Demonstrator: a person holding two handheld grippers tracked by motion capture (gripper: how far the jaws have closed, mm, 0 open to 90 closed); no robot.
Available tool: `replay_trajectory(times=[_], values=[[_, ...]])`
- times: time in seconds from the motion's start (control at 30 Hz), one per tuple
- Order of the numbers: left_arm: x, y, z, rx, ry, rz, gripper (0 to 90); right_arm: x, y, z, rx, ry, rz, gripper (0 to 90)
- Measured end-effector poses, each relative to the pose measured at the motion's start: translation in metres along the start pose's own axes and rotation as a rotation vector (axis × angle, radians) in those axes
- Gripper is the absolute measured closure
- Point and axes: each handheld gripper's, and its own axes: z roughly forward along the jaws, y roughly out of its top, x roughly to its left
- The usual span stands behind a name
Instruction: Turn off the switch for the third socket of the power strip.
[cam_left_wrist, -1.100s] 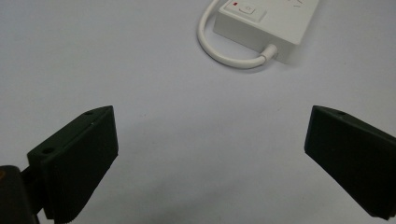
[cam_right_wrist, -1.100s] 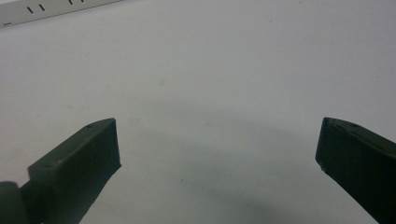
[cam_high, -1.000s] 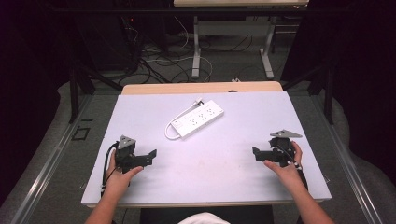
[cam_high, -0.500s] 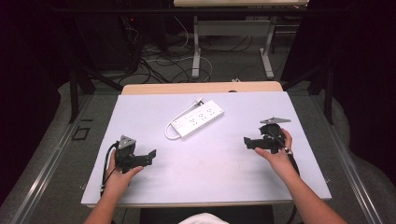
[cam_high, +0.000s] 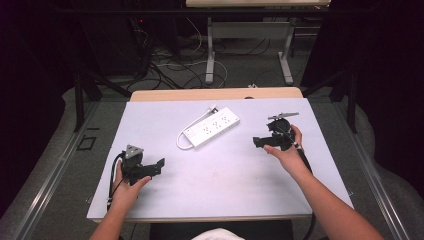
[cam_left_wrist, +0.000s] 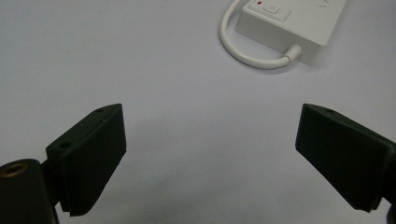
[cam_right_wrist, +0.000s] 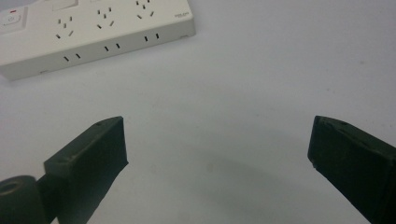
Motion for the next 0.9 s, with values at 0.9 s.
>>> replay_trajectory(times=[0.9], values=[[0.002, 0.000, 0.003, 0.009, 0.031, 0.014, 0.6, 0.027, 0.062, 0.036, 0.072, -0.008, -0.099, 7.2]])
